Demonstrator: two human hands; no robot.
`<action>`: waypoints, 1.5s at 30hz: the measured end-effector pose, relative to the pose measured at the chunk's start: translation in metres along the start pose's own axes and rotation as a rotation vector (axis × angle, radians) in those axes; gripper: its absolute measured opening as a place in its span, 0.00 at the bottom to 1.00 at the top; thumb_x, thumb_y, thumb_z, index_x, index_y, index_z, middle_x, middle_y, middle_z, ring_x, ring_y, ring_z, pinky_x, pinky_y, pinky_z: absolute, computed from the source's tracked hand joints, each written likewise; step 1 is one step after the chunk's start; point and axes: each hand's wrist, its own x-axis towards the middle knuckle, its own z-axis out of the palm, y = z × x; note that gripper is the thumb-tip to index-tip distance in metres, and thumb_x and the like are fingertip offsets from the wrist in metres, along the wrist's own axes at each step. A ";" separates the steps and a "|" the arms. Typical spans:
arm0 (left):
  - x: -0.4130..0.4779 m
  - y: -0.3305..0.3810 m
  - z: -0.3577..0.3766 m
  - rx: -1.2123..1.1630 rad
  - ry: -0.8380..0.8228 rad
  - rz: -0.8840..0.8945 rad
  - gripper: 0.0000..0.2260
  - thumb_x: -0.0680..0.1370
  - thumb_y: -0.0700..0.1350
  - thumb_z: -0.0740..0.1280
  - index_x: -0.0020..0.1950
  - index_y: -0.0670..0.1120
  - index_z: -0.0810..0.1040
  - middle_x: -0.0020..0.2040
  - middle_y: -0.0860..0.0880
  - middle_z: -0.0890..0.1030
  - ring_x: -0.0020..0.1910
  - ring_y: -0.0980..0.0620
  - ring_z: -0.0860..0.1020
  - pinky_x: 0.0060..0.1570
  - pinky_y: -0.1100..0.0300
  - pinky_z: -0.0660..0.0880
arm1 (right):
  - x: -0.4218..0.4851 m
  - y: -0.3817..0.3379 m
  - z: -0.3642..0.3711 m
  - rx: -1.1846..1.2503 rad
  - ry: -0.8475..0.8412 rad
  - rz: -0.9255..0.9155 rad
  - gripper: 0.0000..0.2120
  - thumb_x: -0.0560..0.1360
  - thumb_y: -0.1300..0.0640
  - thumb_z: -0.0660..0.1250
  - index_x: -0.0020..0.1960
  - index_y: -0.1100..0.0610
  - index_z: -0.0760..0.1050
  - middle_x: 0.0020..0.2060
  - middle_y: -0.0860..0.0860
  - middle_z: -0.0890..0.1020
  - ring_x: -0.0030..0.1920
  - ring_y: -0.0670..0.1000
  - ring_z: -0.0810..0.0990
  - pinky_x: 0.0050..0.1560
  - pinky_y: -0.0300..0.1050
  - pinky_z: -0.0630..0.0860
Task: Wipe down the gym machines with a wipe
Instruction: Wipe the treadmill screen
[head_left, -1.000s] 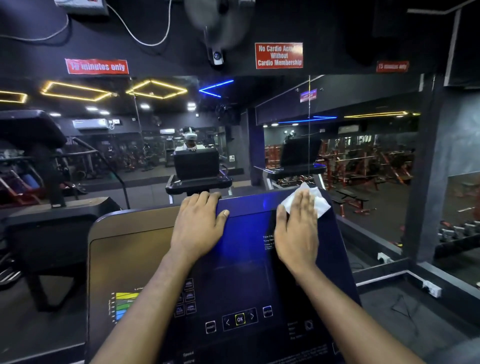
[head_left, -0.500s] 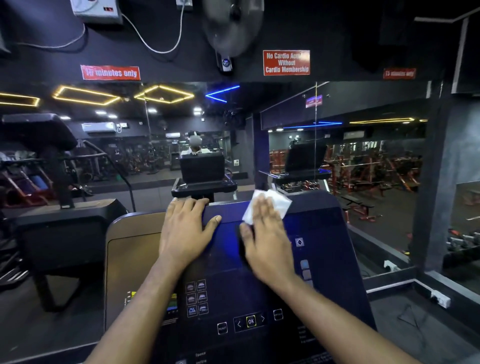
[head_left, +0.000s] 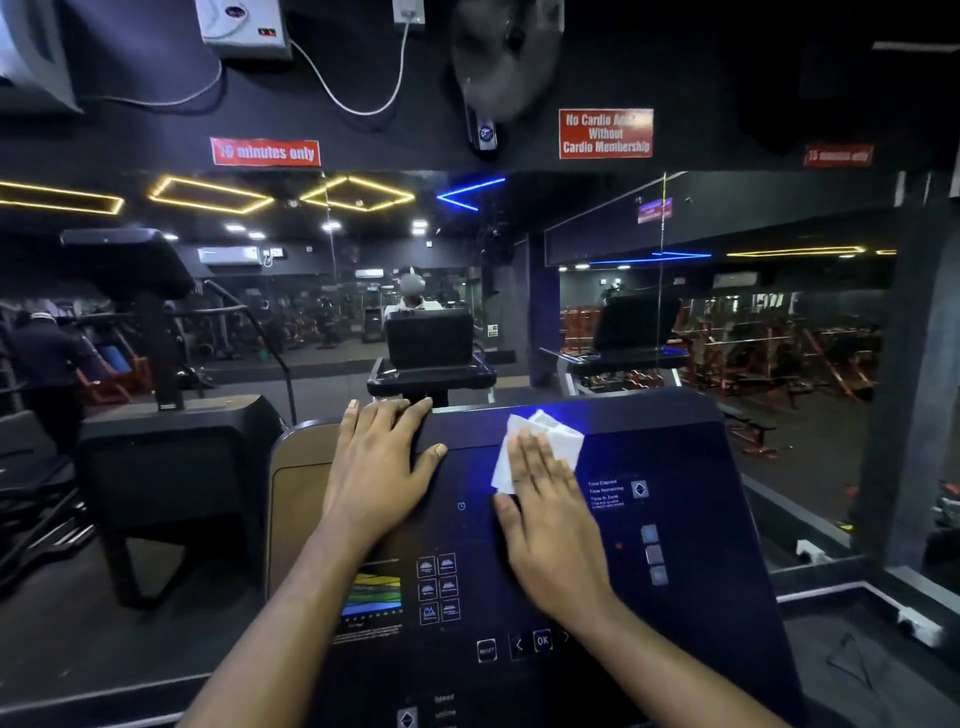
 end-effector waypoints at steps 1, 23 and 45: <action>-0.002 -0.005 -0.002 -0.002 0.015 -0.015 0.28 0.78 0.62 0.59 0.75 0.52 0.71 0.67 0.49 0.76 0.70 0.46 0.70 0.78 0.45 0.53 | 0.001 0.006 0.000 0.007 0.046 0.064 0.30 0.84 0.42 0.44 0.83 0.52 0.45 0.82 0.46 0.46 0.81 0.42 0.41 0.81 0.47 0.45; -0.040 -0.077 -0.029 -0.244 0.057 -0.127 0.30 0.79 0.55 0.69 0.79 0.48 0.65 0.76 0.50 0.66 0.76 0.52 0.60 0.75 0.53 0.61 | 0.000 -0.060 0.027 0.016 0.027 0.030 0.29 0.86 0.43 0.45 0.83 0.51 0.42 0.82 0.45 0.45 0.80 0.42 0.39 0.81 0.46 0.44; -0.120 -0.131 -0.035 -0.742 -0.051 -0.219 0.26 0.81 0.35 0.65 0.78 0.49 0.66 0.72 0.56 0.74 0.70 0.66 0.71 0.71 0.60 0.70 | 0.014 -0.136 0.056 0.004 -0.117 -0.175 0.28 0.86 0.43 0.46 0.83 0.48 0.45 0.82 0.42 0.46 0.80 0.40 0.40 0.81 0.47 0.44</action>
